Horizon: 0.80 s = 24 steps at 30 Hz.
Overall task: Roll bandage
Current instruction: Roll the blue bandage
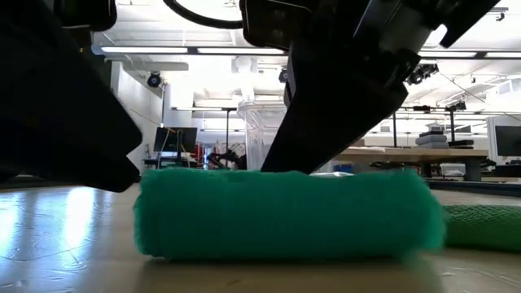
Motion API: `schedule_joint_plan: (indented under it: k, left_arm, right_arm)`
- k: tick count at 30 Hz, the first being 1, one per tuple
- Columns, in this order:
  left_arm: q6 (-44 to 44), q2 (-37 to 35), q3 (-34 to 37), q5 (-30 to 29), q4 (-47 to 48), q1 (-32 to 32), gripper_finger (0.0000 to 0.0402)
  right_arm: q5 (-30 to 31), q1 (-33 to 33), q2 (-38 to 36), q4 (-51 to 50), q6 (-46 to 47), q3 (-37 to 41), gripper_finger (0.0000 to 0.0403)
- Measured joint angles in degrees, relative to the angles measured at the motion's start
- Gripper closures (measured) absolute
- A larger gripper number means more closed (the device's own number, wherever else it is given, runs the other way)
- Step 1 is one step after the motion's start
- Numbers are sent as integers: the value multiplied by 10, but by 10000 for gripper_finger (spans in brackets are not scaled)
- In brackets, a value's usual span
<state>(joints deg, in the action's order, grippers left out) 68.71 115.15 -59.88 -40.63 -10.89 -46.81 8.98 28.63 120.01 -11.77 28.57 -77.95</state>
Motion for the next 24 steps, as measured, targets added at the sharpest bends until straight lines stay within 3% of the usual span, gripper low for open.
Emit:
schedule_joint_plan:
  k: [6,14,18,22,24]
  left_arm:
    - [52,0,0,-22,3,12,203]
    - [54,0,0,-20,3,40,194]
    - [-8,0,0,-19,4,49,195]
    - [-149,0,0,-10,5,57,195]
    - [-189,0,0,21,4,66,195]
  right_arm:
    - [42,11,-10,0,2,0,400]
    - [78,25,-38,7,-4,0,402]
    - [75,31,-42,15,-22,0,402]
    - [59,37,-42,18,-36,0,402]
    - [57,41,-42,17,-43,0,402]
